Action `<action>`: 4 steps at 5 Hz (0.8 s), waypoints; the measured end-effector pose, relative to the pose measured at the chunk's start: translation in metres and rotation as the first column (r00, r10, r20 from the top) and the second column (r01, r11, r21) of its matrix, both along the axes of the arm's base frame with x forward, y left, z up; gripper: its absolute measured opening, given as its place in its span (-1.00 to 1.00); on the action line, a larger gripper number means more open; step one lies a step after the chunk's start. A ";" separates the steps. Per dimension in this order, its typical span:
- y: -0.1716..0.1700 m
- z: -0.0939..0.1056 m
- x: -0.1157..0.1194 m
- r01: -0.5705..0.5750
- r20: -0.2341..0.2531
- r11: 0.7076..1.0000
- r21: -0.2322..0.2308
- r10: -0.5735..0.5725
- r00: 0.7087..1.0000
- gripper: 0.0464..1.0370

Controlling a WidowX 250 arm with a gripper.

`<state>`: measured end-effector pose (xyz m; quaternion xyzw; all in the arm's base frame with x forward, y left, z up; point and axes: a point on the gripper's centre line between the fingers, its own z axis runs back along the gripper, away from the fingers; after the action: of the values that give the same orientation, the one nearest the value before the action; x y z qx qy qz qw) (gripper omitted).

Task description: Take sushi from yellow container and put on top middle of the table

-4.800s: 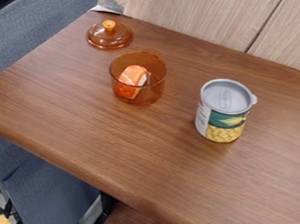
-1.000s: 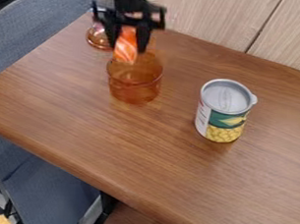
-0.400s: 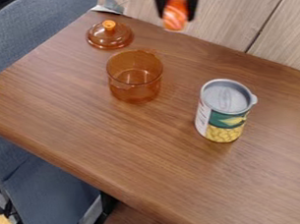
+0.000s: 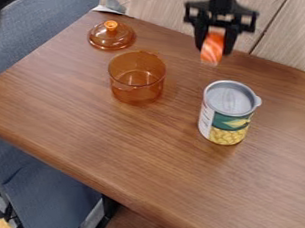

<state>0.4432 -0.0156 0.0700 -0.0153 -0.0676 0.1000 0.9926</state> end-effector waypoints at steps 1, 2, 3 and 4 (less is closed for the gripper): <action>-0.004 -0.026 0.006 0.019 -0.024 1.000 0.010 -0.019 1.000 0.10; -0.003 -0.033 0.009 0.021 -0.024 1.000 0.020 -0.021 0.999 0.22; -0.004 -0.040 0.009 0.024 -0.050 0.999 0.029 -0.023 0.998 0.76; -0.007 -0.042 0.007 0.030 -0.053 0.999 0.034 -0.028 0.998 0.94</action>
<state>0.4503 -0.0225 0.0285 0.0038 -0.0432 0.0849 0.9954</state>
